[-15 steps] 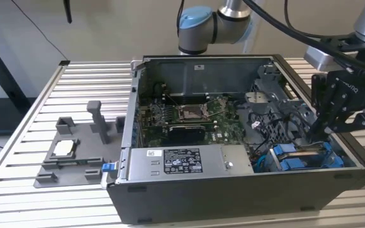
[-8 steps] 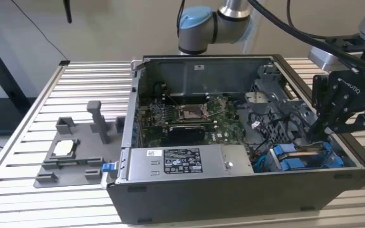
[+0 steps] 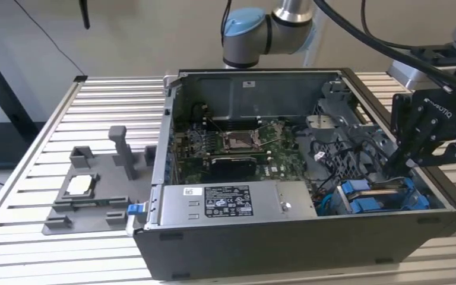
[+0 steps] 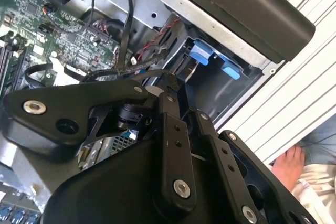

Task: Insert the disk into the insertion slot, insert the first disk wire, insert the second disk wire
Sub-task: 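Insert the first disk wire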

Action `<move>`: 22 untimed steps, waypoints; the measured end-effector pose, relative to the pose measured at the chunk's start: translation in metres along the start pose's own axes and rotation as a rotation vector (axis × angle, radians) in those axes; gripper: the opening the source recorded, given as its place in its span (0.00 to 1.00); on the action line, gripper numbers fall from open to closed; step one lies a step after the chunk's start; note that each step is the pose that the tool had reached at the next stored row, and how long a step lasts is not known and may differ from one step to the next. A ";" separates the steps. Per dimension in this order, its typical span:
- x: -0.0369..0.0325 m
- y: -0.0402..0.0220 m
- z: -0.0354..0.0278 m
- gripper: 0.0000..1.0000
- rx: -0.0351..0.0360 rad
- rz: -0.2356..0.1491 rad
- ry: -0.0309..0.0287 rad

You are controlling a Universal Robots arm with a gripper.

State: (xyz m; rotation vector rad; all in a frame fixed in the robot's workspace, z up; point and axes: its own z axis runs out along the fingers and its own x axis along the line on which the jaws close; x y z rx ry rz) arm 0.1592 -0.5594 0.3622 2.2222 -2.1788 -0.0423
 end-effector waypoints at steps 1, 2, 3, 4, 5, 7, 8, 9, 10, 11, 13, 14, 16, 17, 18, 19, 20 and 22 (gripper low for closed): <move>0.0000 -0.0003 0.0002 0.19 -0.0045 0.000 -0.0047; 0.0000 -0.0008 0.0003 0.19 -0.0094 0.000 -0.0104; 0.0002 -0.0016 0.0005 0.19 -0.0135 -0.001 -0.0180; 0.0004 -0.0024 0.0007 0.19 -0.0154 -0.001 -0.0247; 0.0009 -0.0032 0.0010 0.19 -0.0168 -0.001 -0.0305; 0.0023 -0.0042 0.0018 0.19 -0.0200 -0.001 -0.0350; 0.0030 -0.0045 0.0023 0.19 -0.0223 -0.001 -0.0366; 0.0038 -0.0048 0.0027 0.19 -0.0256 -0.001 -0.0375; 0.0047 -0.0053 0.0034 0.19 -0.0296 -0.001 -0.0379; 0.0055 -0.0057 0.0041 0.19 -0.0323 -0.001 -0.0380; 0.0072 -0.0068 0.0054 0.19 -0.0369 0.000 -0.0382; 0.0079 -0.0073 0.0060 0.19 -0.0382 0.000 -0.0383; 0.0091 -0.0085 0.0072 0.19 -0.0404 0.001 -0.0384; 0.0096 -0.0090 0.0080 0.19 -0.0414 0.002 -0.0385; 0.0099 -0.0095 0.0090 0.19 -0.0419 0.002 -0.0387; 0.0101 -0.0097 0.0099 0.19 -0.0422 0.003 -0.0387; 0.0103 -0.0099 0.0106 0.19 -0.0427 0.004 -0.0384; 0.0103 -0.0104 0.0122 0.19 -0.0426 0.004 -0.0387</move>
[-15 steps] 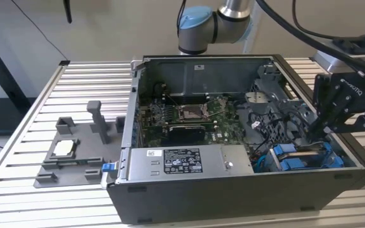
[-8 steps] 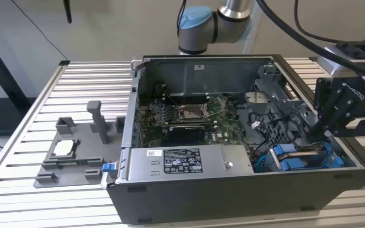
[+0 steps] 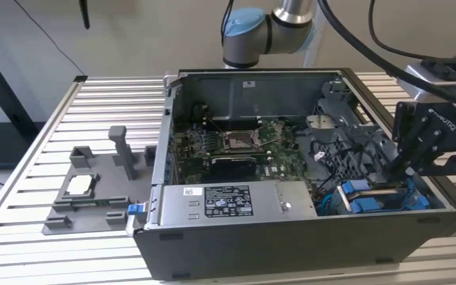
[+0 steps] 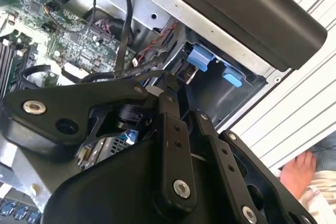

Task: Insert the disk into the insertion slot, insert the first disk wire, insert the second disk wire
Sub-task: 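Insert the first disk wire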

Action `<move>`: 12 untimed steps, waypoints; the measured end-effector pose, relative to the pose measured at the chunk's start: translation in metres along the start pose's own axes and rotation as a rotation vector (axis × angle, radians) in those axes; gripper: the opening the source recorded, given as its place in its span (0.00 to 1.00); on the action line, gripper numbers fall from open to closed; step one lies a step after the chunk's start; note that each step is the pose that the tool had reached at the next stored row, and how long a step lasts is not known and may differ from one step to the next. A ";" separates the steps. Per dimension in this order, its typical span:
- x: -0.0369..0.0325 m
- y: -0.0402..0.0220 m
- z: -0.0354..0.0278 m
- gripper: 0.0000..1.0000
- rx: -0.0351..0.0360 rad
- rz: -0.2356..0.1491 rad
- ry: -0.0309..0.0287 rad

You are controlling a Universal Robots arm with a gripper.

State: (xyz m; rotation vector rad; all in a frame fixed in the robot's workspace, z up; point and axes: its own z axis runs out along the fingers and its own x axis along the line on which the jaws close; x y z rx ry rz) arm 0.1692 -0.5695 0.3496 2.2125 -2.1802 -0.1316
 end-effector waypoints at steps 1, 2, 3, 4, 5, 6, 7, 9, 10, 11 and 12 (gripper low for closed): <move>0.0000 -0.0003 0.0006 0.19 0.0000 0.001 0.0000; 0.0001 -0.0006 0.0013 0.19 0.0001 0.001 0.0000; 0.0001 -0.0008 0.0019 0.19 0.0001 0.002 -0.0001; 0.0001 -0.0010 0.0025 0.19 0.0002 0.004 -0.0005; 0.0001 -0.0011 0.0030 0.19 0.0003 0.006 -0.0008; 0.0002 -0.0013 0.0034 0.19 0.0004 0.009 -0.0011; 0.0002 -0.0014 0.0038 0.19 0.0005 0.013 -0.0015; 0.0002 -0.0016 0.0045 0.19 0.0008 0.021 -0.0025; 0.0002 -0.0017 0.0048 0.19 0.0009 0.023 -0.0029; 0.0002 -0.0017 0.0050 0.19 0.0010 0.025 -0.0031; 0.0000 -0.0018 0.0054 0.19 0.0011 0.028 -0.0034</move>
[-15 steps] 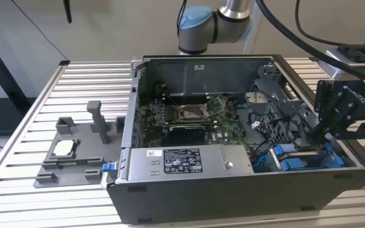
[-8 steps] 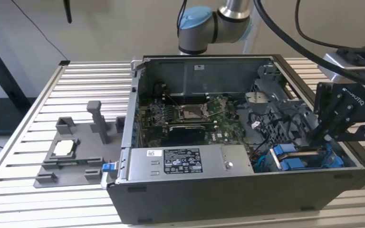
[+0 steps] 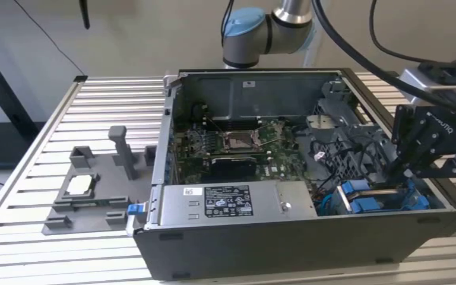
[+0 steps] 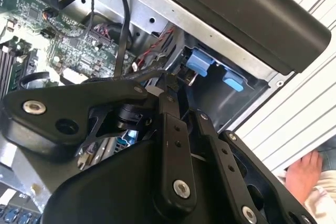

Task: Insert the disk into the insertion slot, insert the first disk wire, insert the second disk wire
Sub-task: 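Insert the first disk wire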

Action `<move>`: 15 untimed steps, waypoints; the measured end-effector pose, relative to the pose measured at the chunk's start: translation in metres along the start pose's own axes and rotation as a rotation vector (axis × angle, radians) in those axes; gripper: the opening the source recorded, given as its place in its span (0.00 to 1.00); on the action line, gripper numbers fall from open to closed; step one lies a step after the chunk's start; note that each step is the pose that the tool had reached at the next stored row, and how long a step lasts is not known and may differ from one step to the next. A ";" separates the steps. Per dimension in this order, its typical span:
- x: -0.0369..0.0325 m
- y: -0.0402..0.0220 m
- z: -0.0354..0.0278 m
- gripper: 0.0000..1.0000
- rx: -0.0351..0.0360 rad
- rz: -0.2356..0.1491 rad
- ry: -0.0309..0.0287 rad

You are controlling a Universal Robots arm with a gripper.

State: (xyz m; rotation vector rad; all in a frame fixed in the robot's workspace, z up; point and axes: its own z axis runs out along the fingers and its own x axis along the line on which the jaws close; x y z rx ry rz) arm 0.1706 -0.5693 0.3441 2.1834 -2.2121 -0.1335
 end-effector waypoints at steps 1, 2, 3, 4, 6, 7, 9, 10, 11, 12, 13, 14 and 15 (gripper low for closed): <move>-0.0001 0.0000 0.0002 0.19 0.0001 0.002 -0.0001; -0.0002 -0.0001 0.0005 0.19 0.0001 0.004 -0.0004; -0.0004 -0.0001 0.0008 0.19 0.0002 0.006 -0.0008; -0.0006 -0.0001 0.0009 0.19 0.0003 0.008 -0.0008; -0.0008 -0.0001 0.0009 0.19 0.0004 0.010 -0.0008; -0.0009 -0.0001 0.0009 0.19 0.0005 0.010 -0.0008; -0.0012 -0.0001 0.0010 0.19 0.0007 0.011 -0.0012; -0.0015 -0.0001 0.0012 0.19 0.0008 0.010 -0.0016; -0.0018 -0.0001 0.0012 0.19 0.0009 0.010 -0.0015; -0.0021 -0.0001 0.0012 0.19 0.0011 0.010 -0.0015; -0.0023 -0.0001 0.0012 0.19 0.0014 0.010 -0.0015; -0.0025 -0.0002 0.0013 0.19 0.0018 0.010 -0.0016; -0.0025 -0.0002 0.0014 0.19 0.0022 0.010 -0.0015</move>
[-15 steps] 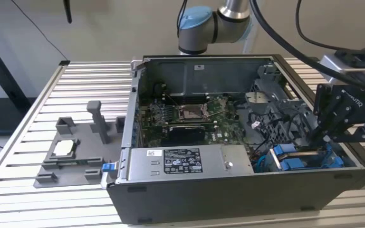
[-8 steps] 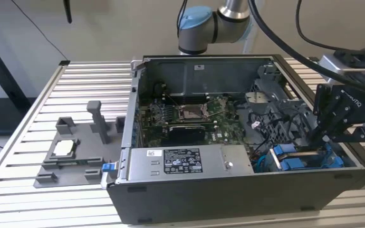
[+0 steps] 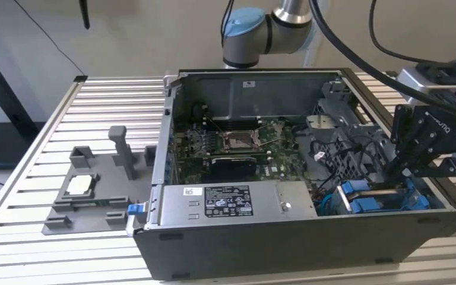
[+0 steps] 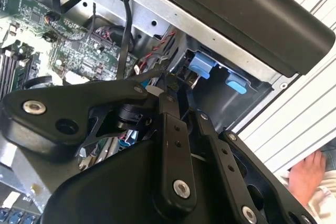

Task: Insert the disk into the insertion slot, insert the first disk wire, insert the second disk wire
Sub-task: 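Insert the first disk wire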

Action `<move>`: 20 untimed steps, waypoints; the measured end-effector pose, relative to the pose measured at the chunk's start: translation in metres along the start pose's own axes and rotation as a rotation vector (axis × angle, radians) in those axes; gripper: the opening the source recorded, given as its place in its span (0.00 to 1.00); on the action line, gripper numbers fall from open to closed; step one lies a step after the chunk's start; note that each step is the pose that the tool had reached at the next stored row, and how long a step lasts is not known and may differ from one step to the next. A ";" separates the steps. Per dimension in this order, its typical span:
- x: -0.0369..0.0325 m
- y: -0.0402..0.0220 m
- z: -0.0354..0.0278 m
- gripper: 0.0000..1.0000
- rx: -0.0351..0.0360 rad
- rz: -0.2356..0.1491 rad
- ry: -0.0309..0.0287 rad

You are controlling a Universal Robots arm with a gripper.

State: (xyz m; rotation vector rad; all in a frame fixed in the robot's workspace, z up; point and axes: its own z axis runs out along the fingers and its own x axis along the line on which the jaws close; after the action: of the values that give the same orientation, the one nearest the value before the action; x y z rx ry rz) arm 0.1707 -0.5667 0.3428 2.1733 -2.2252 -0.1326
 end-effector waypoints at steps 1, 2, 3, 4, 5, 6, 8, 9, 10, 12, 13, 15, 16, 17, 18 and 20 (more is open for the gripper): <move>0.0000 -0.0001 0.0001 0.19 0.0004 0.000 0.0000; -0.0001 -0.0001 0.0004 0.19 0.0007 0.000 0.0000; -0.0001 0.0000 0.0009 0.19 0.0009 0.000 -0.0001; -0.0001 -0.0001 0.0014 0.19 0.0010 0.000 0.0000; 0.0000 -0.0001 0.0020 0.19 0.0010 0.000 -0.0001; 0.0000 -0.0002 0.0027 0.19 0.0012 0.000 0.0000; 0.0001 -0.0003 0.0040 0.19 0.0012 0.000 0.0000; 0.0001 -0.0004 0.0047 0.19 0.0012 0.001 0.0000; 0.0002 -0.0004 0.0055 0.19 0.0012 0.001 -0.0002; 0.0002 -0.0005 0.0070 0.19 0.0012 0.002 0.0000; 0.0003 -0.0006 0.0079 0.19 0.0012 0.002 -0.0001; 0.0005 -0.0008 0.0094 0.19 0.0013 0.003 0.0003; 0.0006 -0.0009 0.0102 0.19 0.0013 0.003 0.0007; 0.0007 -0.0009 0.0114 0.19 0.0012 0.003 0.0003; 0.0009 -0.0010 0.0125 0.19 0.0011 0.003 -0.0003; 0.0011 -0.0010 0.0128 0.19 0.0013 0.003 -0.0001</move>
State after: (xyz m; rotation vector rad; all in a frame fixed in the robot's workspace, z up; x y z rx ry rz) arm 0.1707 -0.5673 0.3299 2.1700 -2.2296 -0.1312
